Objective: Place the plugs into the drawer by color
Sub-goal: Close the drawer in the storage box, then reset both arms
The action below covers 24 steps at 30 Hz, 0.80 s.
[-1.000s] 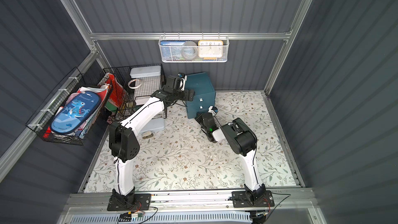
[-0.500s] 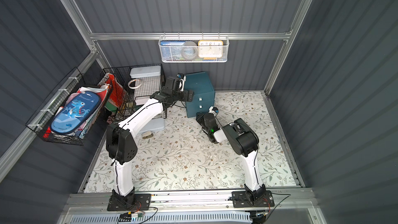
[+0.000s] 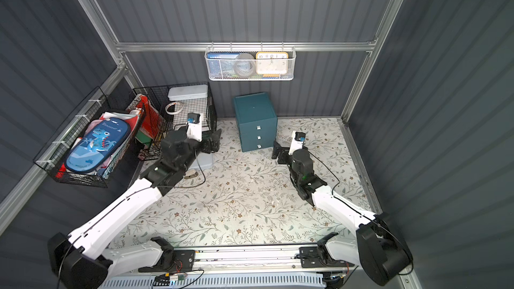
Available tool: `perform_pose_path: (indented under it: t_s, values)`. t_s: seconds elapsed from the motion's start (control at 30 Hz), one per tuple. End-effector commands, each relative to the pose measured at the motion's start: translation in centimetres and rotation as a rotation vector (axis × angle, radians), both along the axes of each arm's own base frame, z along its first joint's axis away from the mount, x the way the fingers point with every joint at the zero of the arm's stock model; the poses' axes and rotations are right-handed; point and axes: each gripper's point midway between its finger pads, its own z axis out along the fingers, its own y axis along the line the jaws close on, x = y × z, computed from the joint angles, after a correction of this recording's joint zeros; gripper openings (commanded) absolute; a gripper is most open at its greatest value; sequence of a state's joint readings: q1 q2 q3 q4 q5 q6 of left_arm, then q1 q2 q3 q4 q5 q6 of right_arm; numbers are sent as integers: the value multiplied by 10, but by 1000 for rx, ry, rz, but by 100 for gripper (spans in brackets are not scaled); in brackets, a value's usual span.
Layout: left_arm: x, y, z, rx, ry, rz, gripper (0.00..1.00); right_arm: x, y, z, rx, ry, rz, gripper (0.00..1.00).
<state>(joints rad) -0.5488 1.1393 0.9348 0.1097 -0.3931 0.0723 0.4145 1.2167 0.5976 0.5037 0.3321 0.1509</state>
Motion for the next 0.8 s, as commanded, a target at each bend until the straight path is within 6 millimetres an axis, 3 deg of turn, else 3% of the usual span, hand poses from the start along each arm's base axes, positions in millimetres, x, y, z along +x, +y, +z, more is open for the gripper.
perform_pose_path:
  t_s: [0.0,0.1,0.17,0.23,0.33,0.4,0.47,0.57,0.67,0.73,0.77]
  values:
    - [16,64,-86,119,66,202,97,-2,-68,-62,-360,168,-188,99]
    - [7,89,-133,172,45,161,97,0,-82,-94,-378,126,-242,99]
    - [0,105,-151,182,-16,166,99,0,-87,-94,-400,2,-269,99]
    - [6,114,-162,162,-15,144,99,-8,-107,-93,-324,-27,-352,99]
    - [24,113,-162,116,-40,126,99,-15,-128,-116,-117,59,-269,99]
    - [33,109,-161,94,-53,102,99,-8,-138,-115,-65,32,-266,99]
    - [40,121,-158,22,-69,140,99,0,-134,-116,-58,17,-222,99]
    - [62,140,-164,-75,-22,192,99,8,-135,-127,-41,154,-207,99]
    - [54,145,-184,-102,-98,213,99,9,-138,-126,-19,151,-201,99]
    - [64,148,-190,-130,-17,240,99,11,-137,-123,-22,114,-192,99]
    - [66,149,-185,-136,-58,243,99,11,-137,-123,-24,100,-195,99]
